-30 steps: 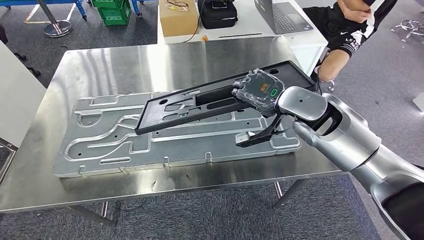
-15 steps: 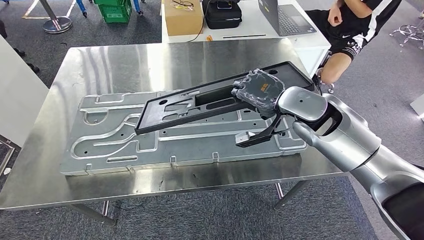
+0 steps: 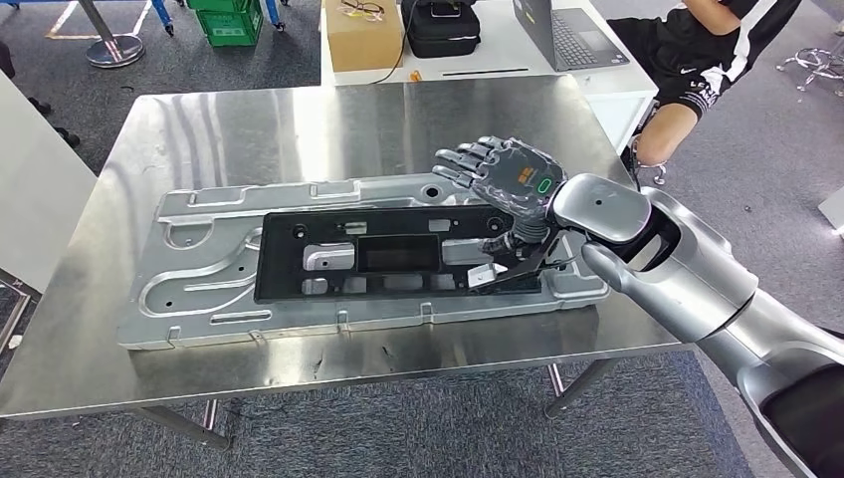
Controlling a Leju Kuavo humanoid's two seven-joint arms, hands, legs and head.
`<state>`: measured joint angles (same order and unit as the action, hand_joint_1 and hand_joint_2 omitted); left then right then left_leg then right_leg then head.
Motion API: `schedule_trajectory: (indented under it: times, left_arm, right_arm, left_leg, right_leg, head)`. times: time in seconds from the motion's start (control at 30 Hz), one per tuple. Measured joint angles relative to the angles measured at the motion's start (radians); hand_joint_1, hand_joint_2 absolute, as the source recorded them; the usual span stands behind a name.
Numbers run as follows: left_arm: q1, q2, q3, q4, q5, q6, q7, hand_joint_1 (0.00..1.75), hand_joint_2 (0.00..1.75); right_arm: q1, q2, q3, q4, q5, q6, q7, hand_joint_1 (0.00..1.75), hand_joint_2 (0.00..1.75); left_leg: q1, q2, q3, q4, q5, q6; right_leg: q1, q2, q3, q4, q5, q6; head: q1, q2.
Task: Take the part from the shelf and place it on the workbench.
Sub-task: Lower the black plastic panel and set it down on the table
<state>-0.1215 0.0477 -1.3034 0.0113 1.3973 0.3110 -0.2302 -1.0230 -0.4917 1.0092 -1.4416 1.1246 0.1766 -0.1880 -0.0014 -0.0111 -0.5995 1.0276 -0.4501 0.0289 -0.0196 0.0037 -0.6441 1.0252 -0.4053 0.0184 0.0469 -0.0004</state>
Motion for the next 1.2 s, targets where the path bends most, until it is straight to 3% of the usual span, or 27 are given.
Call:
schedule_trajectory:
  times: [0.1, 1.2]
  left_arm:
    - [0.000, 0.000, 0.001, 0.000, 0.000, -0.001, -0.003, 0.00, 0.00]
    - [0.000, -0.001, 0.009, 0.000, 0.000, -0.014, -0.042, 0.00, 0.00]
  right_arm:
    - [0.001, 0.000, 0.003, -0.001, 0.002, 0.000, 0.004, 0.00, 0.00]
    - [0.068, 0.010, 0.046, -0.024, 0.006, -0.015, 0.025, 0.00, 0.00]
  left_leg:
    - [0.000, 0.000, 0.000, 0.000, 0.000, 0.000]
    - [0.000, 0.000, 0.000, 0.000, 0.000, 0.000]
  right_leg:
    - [0.000, 0.000, 0.000, 0.000, 0.000, 0.000]
    - [0.000, 0.000, 0.000, 0.000, 0.000, 0.000]
  head:
    - [0.000, 0.000]
    - [0.000, 0.000]
